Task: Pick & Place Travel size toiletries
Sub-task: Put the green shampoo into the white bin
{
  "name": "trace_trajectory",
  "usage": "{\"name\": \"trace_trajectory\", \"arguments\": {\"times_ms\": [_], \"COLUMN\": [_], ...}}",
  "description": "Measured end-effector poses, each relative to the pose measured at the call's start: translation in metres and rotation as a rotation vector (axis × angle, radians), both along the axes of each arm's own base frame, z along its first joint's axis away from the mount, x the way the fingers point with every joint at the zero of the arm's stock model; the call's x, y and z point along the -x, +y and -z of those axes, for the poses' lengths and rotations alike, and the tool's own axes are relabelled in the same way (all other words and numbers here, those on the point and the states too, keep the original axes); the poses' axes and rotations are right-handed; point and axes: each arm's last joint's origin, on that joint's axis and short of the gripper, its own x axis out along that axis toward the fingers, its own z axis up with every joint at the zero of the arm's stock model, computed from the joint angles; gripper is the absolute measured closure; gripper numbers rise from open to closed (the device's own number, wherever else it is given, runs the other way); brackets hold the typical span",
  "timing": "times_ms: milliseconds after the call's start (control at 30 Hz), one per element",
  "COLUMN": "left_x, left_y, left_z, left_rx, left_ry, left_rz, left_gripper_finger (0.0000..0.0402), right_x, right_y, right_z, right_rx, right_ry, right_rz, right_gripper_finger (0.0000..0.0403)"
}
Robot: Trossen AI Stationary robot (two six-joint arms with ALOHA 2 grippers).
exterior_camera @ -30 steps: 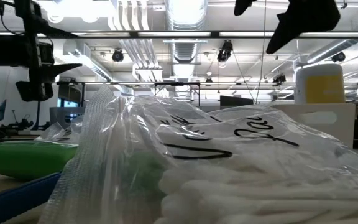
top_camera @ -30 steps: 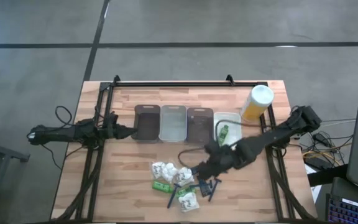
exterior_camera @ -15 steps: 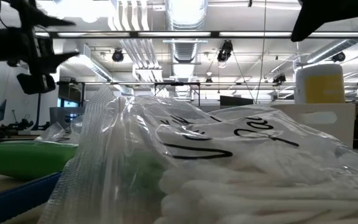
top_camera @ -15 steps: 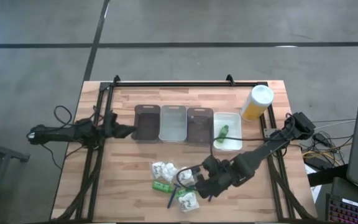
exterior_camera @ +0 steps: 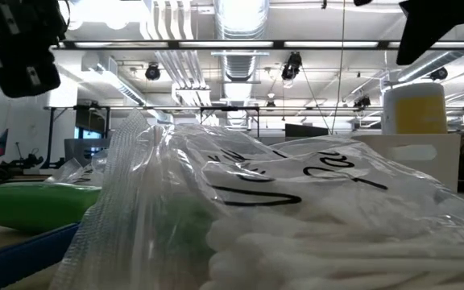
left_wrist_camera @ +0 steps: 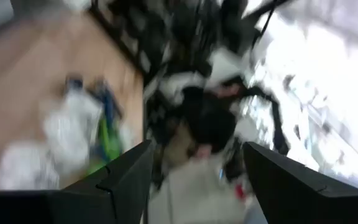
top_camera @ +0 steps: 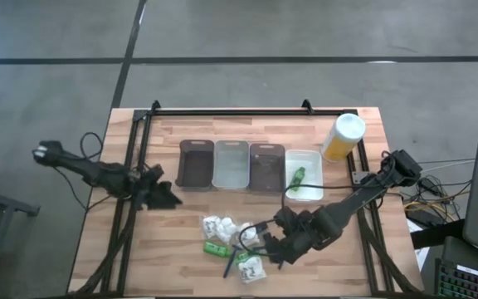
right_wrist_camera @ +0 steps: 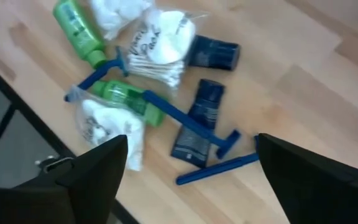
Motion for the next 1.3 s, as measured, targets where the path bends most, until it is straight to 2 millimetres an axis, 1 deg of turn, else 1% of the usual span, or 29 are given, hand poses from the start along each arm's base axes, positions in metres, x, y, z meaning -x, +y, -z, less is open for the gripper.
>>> {"name": "trace_trajectory", "arguments": {"times_ms": [67, 133, 267, 400, 533, 600, 733, 833, 967, 1067, 1300], "left_x": [-0.005, -0.012, -0.028, -0.053, -0.077, -0.088, -0.105, -0.116, -0.127, -0.136, -0.153], "left_y": [-0.008, -0.016, -0.030, -0.046, -0.060, -0.066, -0.076, -0.087, -0.099, -0.105, -0.116], "left_z": [0.003, 0.003, 0.000, -0.014, -0.005, -0.004, 0.006, 0.007, 0.016, 0.020, 0.042], "left_rx": [-0.035, -0.101, -0.361, -0.532, -0.743, -0.819, -0.909, -0.962, -1.054, -1.054, -1.072], "left_ry": [0.053, 0.068, 0.056, 0.031, 0.142, 0.192, 0.310, 0.279, 0.266, 0.269, 0.342], "left_rz": [0.032, 0.034, 0.057, 0.111, 0.196, 0.231, 0.312, 0.398, 0.482, 0.499, 0.537], "left_gripper_finger": [0.0145, 0.0145, 0.0145, 0.0145, 0.0145, 0.0145, 0.0145, 0.0145, 0.0144, 0.0144, 0.0144], "right_x": [0.001, 0.003, 0.004, 0.008, 0.012, 0.014, 0.018, 0.018, 0.019, 0.019, 0.019], "right_y": [-0.001, -0.002, -0.005, -0.009, -0.013, -0.015, -0.017, -0.017, -0.017, -0.017, -0.017], "right_z": [-0.001, -0.003, -0.006, -0.009, -0.014, -0.017, -0.019, -0.019, -0.020, -0.020, -0.020], "right_rx": [0.013, 0.023, 0.038, 0.056, 0.066, 0.067, 0.082, 0.083, 0.084, 0.084, 0.095], "right_ry": [0.008, 0.009, 0.010, 0.026, 0.024, 0.022, 0.038, 0.038, 0.037, 0.036, 0.039], "right_rz": [-0.015, -0.036, -0.054, -0.047, -0.040, -0.043, -0.052, -0.065, -0.068, -0.073, -0.095], "right_gripper_finger": [0.0038, 0.0035, 0.0035, 0.0035, 0.0035, 0.0035, 0.0034, 0.0034, 0.0034, 0.0034, 0.0034]}}
